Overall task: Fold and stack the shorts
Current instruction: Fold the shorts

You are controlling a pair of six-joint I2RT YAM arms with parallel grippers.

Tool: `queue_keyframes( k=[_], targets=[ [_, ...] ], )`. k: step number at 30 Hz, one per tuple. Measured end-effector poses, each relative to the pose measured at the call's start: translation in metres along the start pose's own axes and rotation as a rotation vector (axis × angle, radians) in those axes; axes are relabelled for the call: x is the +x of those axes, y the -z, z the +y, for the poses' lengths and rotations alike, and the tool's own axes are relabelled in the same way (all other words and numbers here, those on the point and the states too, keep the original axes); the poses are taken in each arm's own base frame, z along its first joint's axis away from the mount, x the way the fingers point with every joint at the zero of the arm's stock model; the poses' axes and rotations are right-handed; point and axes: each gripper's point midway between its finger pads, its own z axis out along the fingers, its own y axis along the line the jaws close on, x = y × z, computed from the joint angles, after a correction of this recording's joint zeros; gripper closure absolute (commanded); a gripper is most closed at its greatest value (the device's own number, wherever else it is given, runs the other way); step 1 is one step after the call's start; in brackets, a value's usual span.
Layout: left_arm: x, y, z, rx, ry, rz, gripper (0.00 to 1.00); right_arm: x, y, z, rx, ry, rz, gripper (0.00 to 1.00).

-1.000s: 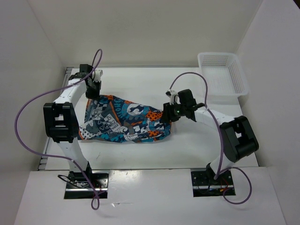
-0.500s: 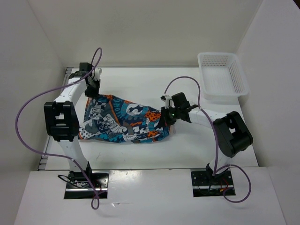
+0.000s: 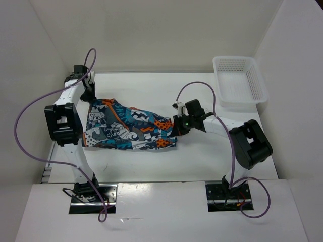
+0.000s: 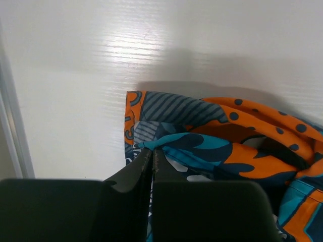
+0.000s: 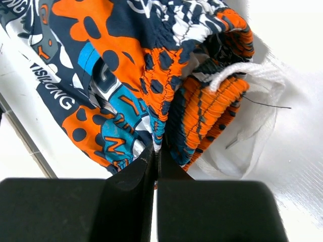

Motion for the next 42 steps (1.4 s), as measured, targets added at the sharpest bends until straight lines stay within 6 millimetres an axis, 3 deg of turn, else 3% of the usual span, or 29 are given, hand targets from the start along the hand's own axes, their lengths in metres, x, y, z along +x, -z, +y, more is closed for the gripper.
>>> queue_keyframes(
  k=[6,11,14,16,17,18,20,22,24,27,30,35,38,42],
  targets=[
    [0.006,-0.011,-0.005,0.032,0.001,0.043,1.0,0.0,0.0,0.0,-0.001,0.019,0.004,1.0],
    [-0.03,0.008,0.002,0.045,0.017,-0.038,1.0,-0.007,0.001,0.001,-0.01,0.059,-0.007,1.0],
    [-0.046,0.008,0.004,0.051,0.021,-0.068,1.0,-0.006,0.001,0.002,-0.021,0.071,-0.006,0.99],
    [-0.043,-0.004,0.001,0.063,0.019,-0.047,1.0,-0.006,0.001,0.003,-0.024,0.077,-0.006,0.83],
    [-0.036,-0.012,-0.001,0.071,0.02,-0.023,1.0,-0.006,0.001,0.002,-0.023,0.082,-0.004,0.56],
    [-0.03,-0.019,-0.003,0.08,0.02,0.001,0.98,-0.005,0.002,0.002,-0.021,0.074,0.0,0.47],
    [-0.016,-0.033,-0.008,0.102,0.021,0.049,0.91,-0.005,0.002,0.001,-0.015,0.073,0.004,0.35],
    [-0.006,-0.038,-0.013,0.121,0.017,0.079,0.83,-0.01,0.004,0.003,-0.012,0.07,0.002,0.31],
    [-0.002,-0.038,-0.017,0.137,0.015,0.091,0.58,-0.028,0.006,0.007,-0.013,0.084,-0.025,0.27],
    [-0.005,-0.036,-0.021,0.157,0.016,0.083,0.43,-0.064,0.01,0.011,-0.003,0.098,-0.096,0.23],
    [-0.01,-0.028,-0.023,0.169,0.015,0.065,0.32,-0.081,0.011,0.008,0.023,0.063,-0.135,0.21],
    [-0.021,0.009,-0.022,0.161,0.01,-0.007,0.3,-0.072,0.0,-0.003,0.054,-0.051,-0.109,0.2],
    [-0.019,0.032,-0.017,0.138,0.009,-0.04,0.31,-0.055,-0.006,-0.01,0.075,-0.12,-0.076,0.19],
    [0.007,0.026,-0.016,0.128,0.014,0.007,0.32,-0.037,-0.011,-0.013,0.082,-0.187,-0.046,0.18]
  ],
)
